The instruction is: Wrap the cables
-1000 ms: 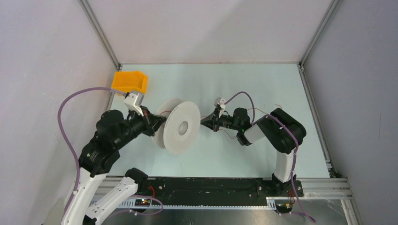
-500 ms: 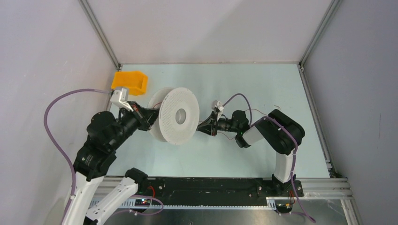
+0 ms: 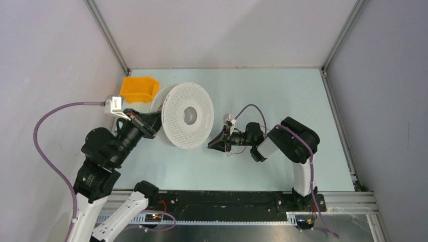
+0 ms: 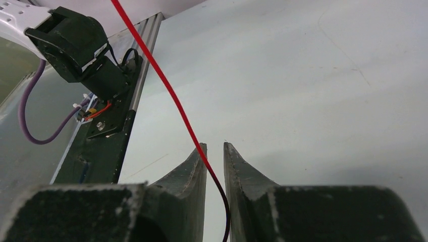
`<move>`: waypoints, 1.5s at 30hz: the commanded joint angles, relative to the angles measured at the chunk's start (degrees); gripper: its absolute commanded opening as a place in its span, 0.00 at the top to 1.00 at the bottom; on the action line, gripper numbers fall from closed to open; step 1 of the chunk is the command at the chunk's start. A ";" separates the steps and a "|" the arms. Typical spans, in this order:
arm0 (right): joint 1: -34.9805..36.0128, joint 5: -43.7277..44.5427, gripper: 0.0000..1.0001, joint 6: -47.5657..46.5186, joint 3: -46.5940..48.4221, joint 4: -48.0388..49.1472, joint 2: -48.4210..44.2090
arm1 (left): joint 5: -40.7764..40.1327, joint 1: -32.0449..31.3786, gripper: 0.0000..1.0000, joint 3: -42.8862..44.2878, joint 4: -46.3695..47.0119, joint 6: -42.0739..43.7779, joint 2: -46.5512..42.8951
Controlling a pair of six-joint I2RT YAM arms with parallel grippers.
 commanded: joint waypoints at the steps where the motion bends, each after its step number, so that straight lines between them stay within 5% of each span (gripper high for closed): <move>1: 0.58 0.53 0.78 1.78 1.28 1.70 1.00 | -3.31 0.46 1.00 0.53 7.83 -3.30 -1.37; 12: 9.62 10.65 0.98 -5.36 0.47 -15.94 -5.74 | -24.88 0.46 1.00 -3.23 8.27 -10.12 -6.90; 18: 21.03 25.96 1.00 -16.32 6.09 -37.56 -14.06 | -32.43 0.47 1.00 -5.76 7.86 0.70 -7.31; 28: 30.01 41.33 1.00 -29.17 19.70 -65.92 -24.01 | -35.30 0.38 1.00 -13.46 6.05 10.01 -4.52; 45: 29.24 44.59 1.00 -37.29 29.14 -74.05 -28.46 | -23.80 0.18 1.00 -20.91 0.69 19.64 -2.31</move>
